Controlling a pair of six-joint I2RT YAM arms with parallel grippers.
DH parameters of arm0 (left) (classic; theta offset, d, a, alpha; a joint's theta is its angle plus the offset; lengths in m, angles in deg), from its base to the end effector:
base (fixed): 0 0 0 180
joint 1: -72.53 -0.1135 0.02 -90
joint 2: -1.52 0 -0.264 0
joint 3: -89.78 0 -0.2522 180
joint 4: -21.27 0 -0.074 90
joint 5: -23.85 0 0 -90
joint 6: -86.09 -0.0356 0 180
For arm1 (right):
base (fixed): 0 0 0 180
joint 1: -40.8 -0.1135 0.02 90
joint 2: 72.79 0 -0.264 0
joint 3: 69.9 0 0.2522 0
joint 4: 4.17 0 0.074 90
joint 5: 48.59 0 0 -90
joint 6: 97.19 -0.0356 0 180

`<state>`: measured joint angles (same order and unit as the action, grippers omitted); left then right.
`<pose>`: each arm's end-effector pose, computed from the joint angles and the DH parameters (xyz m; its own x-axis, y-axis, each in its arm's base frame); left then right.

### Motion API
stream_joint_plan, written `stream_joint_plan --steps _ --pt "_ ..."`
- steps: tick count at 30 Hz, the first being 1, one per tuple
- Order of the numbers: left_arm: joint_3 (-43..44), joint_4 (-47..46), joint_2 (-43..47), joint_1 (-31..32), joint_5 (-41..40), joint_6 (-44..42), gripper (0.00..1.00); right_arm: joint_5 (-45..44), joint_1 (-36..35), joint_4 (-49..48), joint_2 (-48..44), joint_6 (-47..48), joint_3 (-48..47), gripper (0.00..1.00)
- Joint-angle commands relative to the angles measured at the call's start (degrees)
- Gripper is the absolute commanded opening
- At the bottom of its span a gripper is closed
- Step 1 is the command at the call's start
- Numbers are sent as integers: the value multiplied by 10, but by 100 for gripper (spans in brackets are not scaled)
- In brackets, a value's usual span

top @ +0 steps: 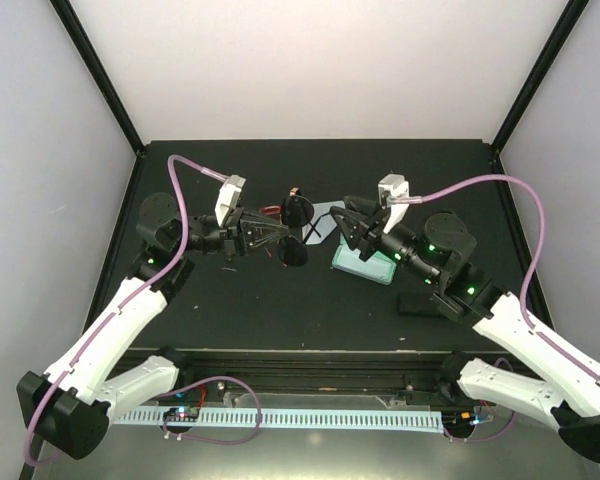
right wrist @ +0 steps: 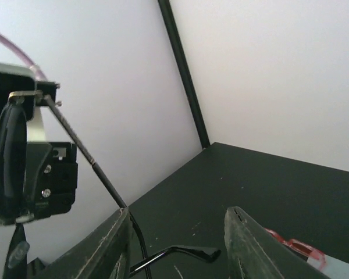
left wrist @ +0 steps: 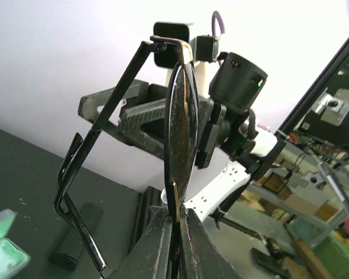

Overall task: Organize the sunglasses
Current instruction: Pick up the sunglasses from the center of the board, then fold the sunglasses.

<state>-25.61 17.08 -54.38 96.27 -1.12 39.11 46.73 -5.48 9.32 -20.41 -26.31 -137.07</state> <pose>0.1775 -0.1133 0.3902 -0.5184 -0.0866 -0.8507 0.8551 -0.0389 -0.5171 0.1442 0.1556 0.3895 -0.2419 0.2190 -0.9453 -0.7456 0.5815 0.3255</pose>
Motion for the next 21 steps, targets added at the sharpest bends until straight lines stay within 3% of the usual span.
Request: stream_joint_plan --steps 1,9,16,21 --pt "24 -21 15 4 -3 -108 2 -46 -1 72 1 -7 -55 45" --pt "32 -14 30 5 -91 -155 2 -118 -1 132 -9 -59 -77 43" --pt "43 -21 16 5 -123 -130 2 104 -1 100 21 -62 -51 33" --pt "36 -76 12 5 -106 -97 2 187 -1 64 75 -117 -61 23"
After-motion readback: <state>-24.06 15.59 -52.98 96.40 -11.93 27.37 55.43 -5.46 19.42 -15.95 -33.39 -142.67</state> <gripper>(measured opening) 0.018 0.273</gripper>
